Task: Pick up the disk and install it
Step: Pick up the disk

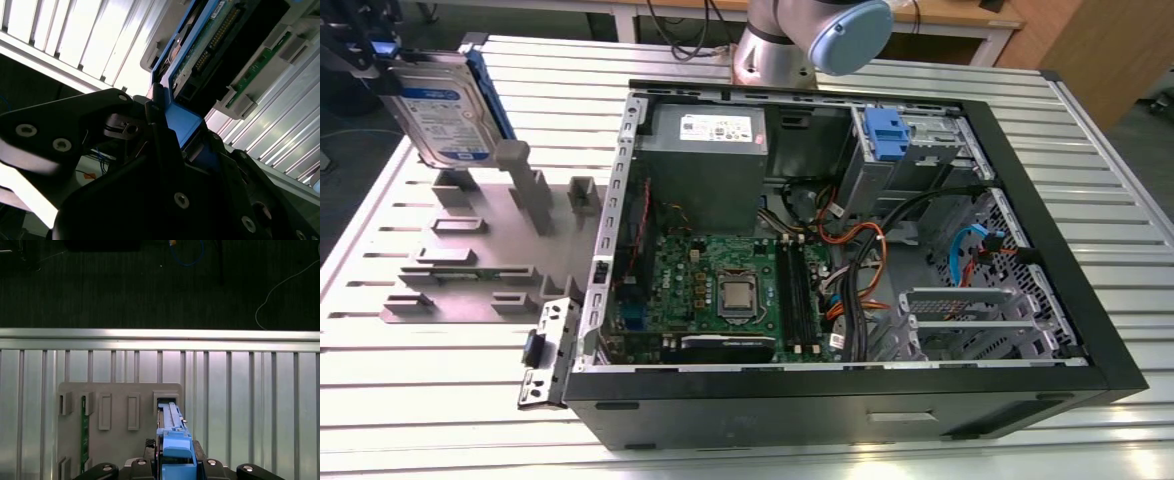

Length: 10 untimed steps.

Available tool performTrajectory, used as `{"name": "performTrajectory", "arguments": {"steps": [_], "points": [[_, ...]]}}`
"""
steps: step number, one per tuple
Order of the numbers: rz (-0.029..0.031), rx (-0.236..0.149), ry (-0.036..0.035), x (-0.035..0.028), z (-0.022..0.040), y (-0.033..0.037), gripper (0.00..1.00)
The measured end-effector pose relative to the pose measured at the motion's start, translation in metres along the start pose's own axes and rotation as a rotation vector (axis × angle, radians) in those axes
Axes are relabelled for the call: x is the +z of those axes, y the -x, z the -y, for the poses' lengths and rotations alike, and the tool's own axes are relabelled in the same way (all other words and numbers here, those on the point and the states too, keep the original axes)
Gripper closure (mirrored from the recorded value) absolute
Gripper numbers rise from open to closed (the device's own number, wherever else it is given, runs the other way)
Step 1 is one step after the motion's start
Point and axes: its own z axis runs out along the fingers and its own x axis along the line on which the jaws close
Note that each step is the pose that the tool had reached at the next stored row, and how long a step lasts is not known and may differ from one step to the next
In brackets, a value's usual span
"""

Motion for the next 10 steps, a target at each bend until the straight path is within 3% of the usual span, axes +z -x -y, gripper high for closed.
{"name": "performTrajectory", "arguments": {"steps": [10], "points": [[-0.0001, 0.000, 0.0001, -0.0026, 0.0000, 0.0000, 0.64]]}}
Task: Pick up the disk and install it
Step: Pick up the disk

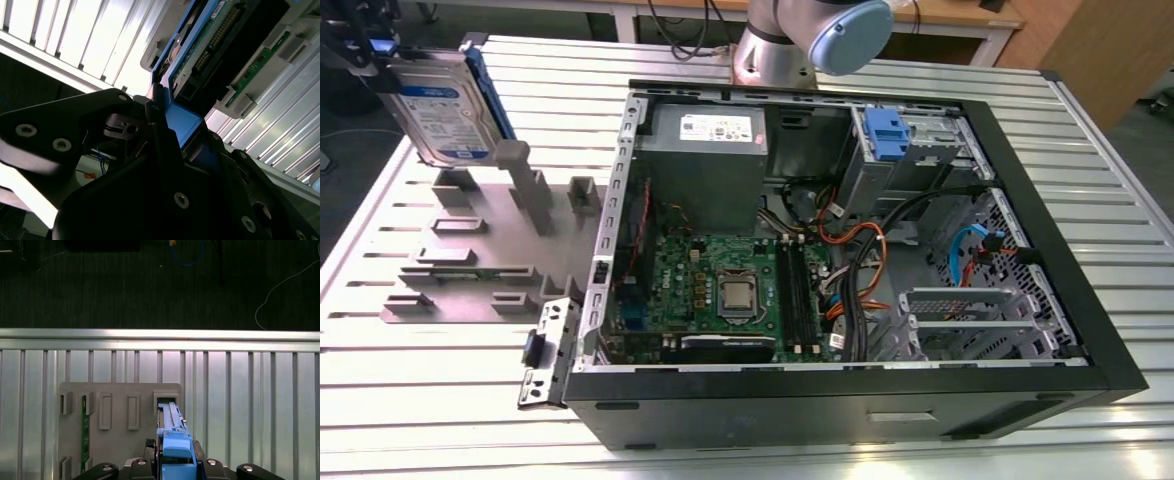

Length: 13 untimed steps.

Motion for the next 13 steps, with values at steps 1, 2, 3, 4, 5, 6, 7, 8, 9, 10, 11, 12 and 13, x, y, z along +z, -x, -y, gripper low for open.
{"name": "performTrajectory", "arguments": {"steps": [1, 2, 3, 4, 5, 6, 7, 8, 9, 10, 11, 12, 13], "points": [[0.0000, 0.000, 0.0000, -0.0002, 0.0000, 0.0000, 0.64], [0.0000, 0.000, 0.0000, -0.0004, 0.0000, 0.0000, 0.64], [0.0000, 0.000, 0.0000, -0.0006, 0.0000, 0.0000, 0.64], [0.0000, 0.000, 0.0000, -0.0009, 0.0000, 0.0000, 0.64], [0.0000, 0.000, 0.0000, -0.0011, 0.0000, 0.0000, 0.64], [0.0000, 0.000, -0.0001, -0.0013, 0.0000, 0.0000, 0.64], [0.0000, 0.000, -0.0001, -0.0016, 0.0000, 0.0000, 0.64], [0.0000, 0.000, 0.0000, -0.0018, 0.0000, 0.0000, 0.64], [0.0000, 0.000, 0.0000, -0.0020, 0.0000, 0.0000, 0.64], [0.0000, 0.000, 0.0000, -0.0022, 0.0000, 0.0000, 0.64], [0.0000, 0.000, 0.0000, -0.0024, 0.0000, 0.0001, 0.64], [0.0000, 0.000, -0.0001, -0.0026, 0.0000, 0.0001, 0.64], [0.0000, 0.000, 0.0000, -0.0028, 0.0000, 0.0001, 0.64]]}}
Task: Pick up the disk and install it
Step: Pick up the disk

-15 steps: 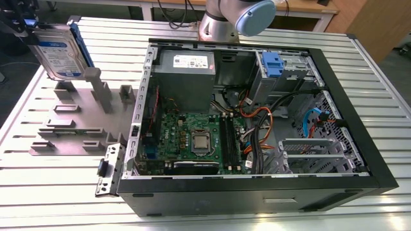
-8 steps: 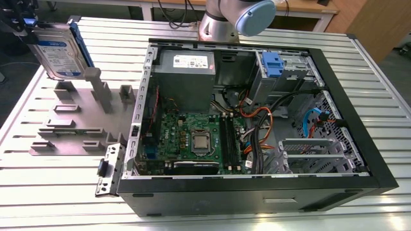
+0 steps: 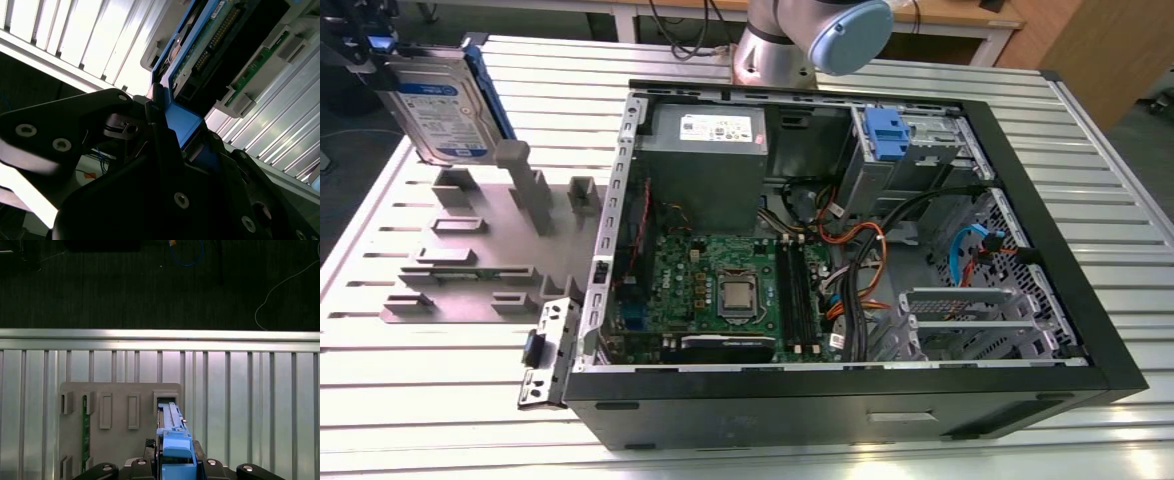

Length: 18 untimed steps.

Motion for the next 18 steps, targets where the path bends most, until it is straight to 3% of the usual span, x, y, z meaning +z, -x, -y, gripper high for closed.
{"name": "performTrajectory", "arguments": {"steps": [18], "points": [[0.0001, 0.000, 0.0000, -0.0035, 0.0000, 0.0001, 0.64]]}}
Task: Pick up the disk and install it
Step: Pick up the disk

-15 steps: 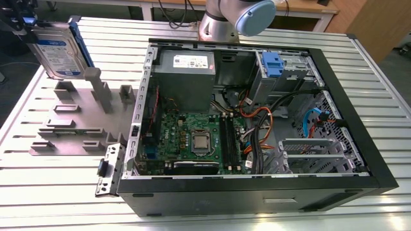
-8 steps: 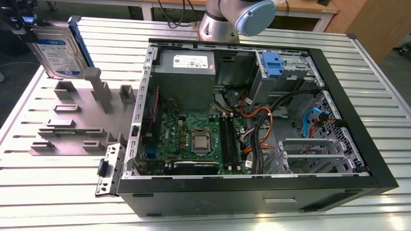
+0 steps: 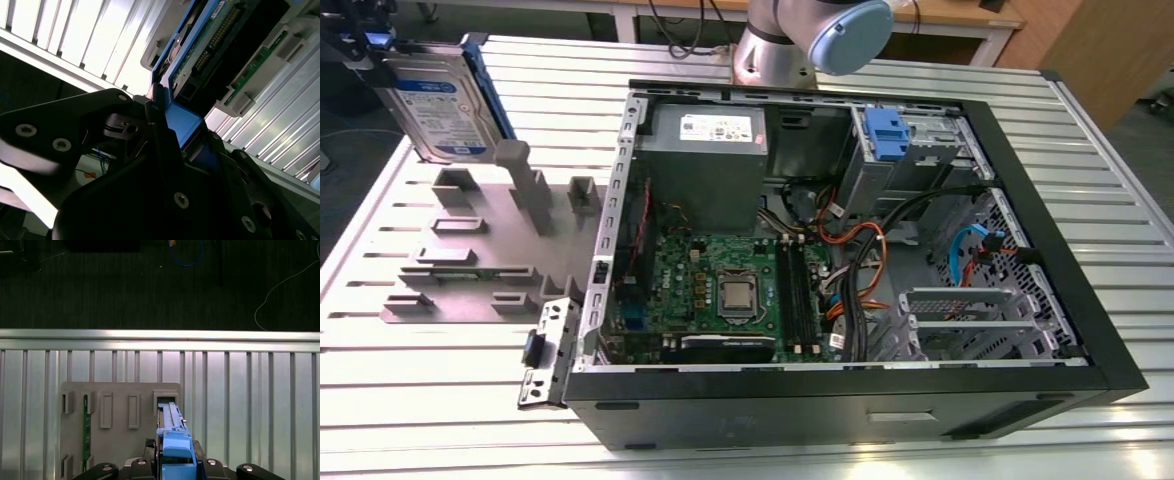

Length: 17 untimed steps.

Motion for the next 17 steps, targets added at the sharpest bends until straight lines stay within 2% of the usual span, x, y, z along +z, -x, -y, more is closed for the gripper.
{"name": "performTrajectory", "arguments": {"steps": [7, 17], "points": [[0.0000, 0.000, 0.0000, -0.0024, 0.0000, 0.0000, 0.64], [-0.0001, 0.000, 0.0001, -0.0090, -0.0001, 0.0002, 0.64]]}}
